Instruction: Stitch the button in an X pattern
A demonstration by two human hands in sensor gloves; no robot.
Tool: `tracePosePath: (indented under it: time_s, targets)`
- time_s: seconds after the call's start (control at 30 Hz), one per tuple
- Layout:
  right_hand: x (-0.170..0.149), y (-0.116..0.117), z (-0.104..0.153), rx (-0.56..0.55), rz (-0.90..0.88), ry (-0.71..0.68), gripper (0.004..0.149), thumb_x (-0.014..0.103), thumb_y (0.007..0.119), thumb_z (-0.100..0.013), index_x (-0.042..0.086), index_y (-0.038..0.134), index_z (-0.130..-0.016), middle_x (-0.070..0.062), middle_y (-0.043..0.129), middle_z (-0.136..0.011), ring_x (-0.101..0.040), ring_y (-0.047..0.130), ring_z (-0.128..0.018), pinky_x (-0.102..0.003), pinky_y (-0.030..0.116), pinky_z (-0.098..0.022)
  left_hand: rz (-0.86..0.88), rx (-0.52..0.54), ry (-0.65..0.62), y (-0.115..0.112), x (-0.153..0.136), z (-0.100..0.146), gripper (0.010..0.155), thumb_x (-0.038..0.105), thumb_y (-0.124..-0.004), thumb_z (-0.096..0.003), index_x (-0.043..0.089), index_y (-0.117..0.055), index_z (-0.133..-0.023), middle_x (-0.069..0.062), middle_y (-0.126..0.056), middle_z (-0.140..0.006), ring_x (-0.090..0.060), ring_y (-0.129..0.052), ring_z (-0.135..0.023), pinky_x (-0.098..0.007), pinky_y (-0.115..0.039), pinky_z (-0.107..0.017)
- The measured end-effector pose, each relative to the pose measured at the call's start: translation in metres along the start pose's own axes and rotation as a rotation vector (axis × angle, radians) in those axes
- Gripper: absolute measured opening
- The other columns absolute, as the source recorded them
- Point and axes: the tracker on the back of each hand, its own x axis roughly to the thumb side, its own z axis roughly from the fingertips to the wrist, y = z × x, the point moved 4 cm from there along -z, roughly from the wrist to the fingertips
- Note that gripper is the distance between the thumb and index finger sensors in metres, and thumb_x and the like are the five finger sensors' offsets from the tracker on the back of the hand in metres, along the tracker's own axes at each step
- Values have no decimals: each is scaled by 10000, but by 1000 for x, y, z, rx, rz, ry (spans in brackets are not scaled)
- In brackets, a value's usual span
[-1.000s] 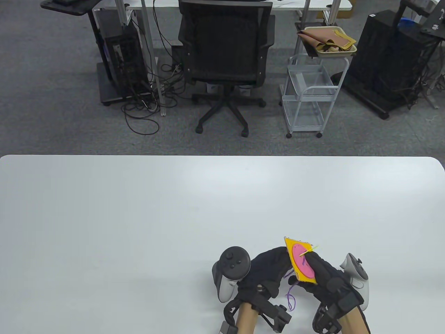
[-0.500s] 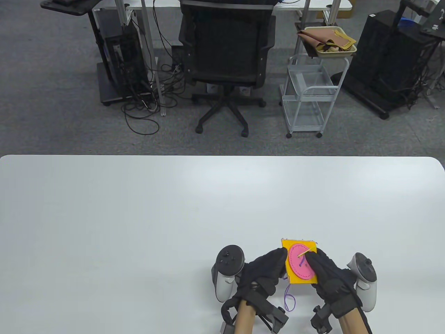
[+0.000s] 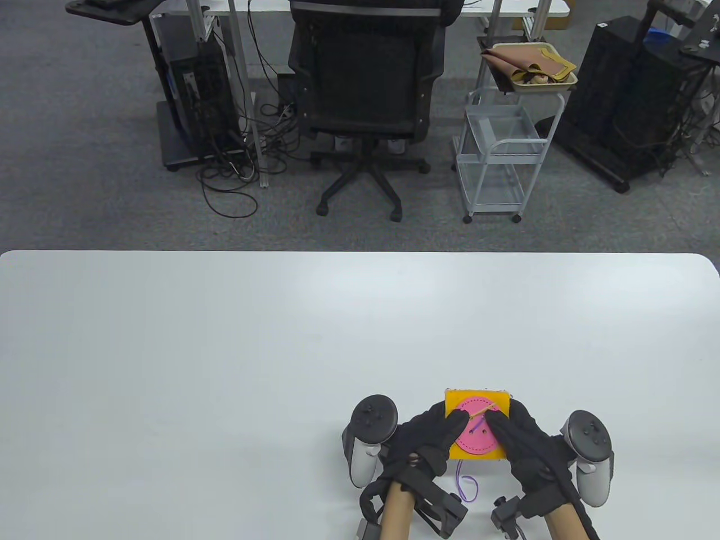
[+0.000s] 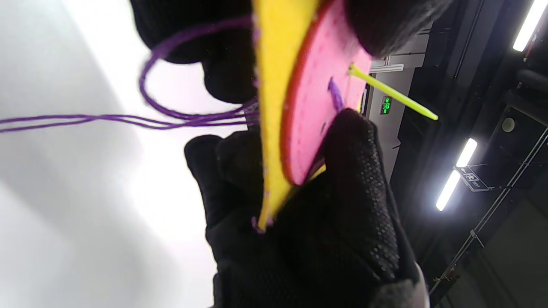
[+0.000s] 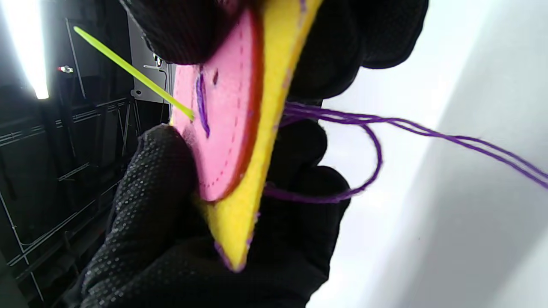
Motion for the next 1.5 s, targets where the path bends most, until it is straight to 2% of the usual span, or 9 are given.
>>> tracePosePath:
  time_s: [0.17, 0.23, 0.33, 0.6, 0.83, 1.1, 1.5]
  targets:
    - [-1, 1, 1, -27, -2, 5, 552, 436, 620, -569, 212, 432, -1037, -84, 688, -922, -253, 727, -797, -556, 483, -786, -30, 68, -7, 6, -2, 0, 453, 425, -688, -556, 217, -781, -948, -6, -908, -885, -232, -926, -754, -480, -770, -580]
    - [0, -2, 3, -62, 5, 2, 613, 452, 622, -568, 235, 333, -1063, -113, 559, -1029, -290, 625, -908, -600, 408, -797, -33, 100, -9, 9, -3, 1, 453, 428, -683, -557, 221, -777, -949, -2, -906, -885, -228, -926, -754, -476, -771, -580]
    - [4, -5, 6, -104, 21, -21, 654, 465, 624, -566, 285, 243, -1066, -122, 402, -1104, -313, 490, -999, -624, 302, -818, -35, 139, -5, 12, -4, 2, 454, 431, -677, -559, 219, -773, -950, 1, -905, -884, -225, -926, -752, -473, -773, -578]
    - [15, 7, 10, -93, 87, -90, 529, 430, 636, -569, 330, 394, -1030, -155, 236, -1133, -350, 325, -1046, -653, 198, -805, -55, 126, 2, 6, -5, 1, 456, 438, -672, -562, 226, -767, -954, 6, -900, -889, -218, -923, -758, -468, -772, -582]
    - [10, 16, 8, -82, 138, -82, 557, 421, 640, -567, 338, 353, -1036, -169, 189, -1136, -368, 285, -1053, -654, 188, -804, -89, 97, 4, 0, -2, 0, 463, 441, -670, -562, 225, -761, -962, 7, -893, -899, -219, -917, -769, -468, -768, -591]
    - [9, 14, 8, -89, 144, -72, 458, 377, 627, -575, 345, 459, -1000, -184, 168, -1131, -384, 263, -1046, -653, 184, -800, -115, 74, 18, -5, -4, -1, 468, 432, -674, -559, 207, -767, -959, -9, -901, -890, -232, -919, -760, -479, -765, -583]
    - [8, 7, 9, -135, 158, -50, 401, 396, 655, -567, 326, 541, -944, -188, 206, -1116, -382, 298, -1022, -645, 201, -799, -151, 31, 23, -11, -4, -3, 471, 427, -676, -559, 197, -769, -960, -18, -903, -887, -241, -919, -758, -484, -762, -583]
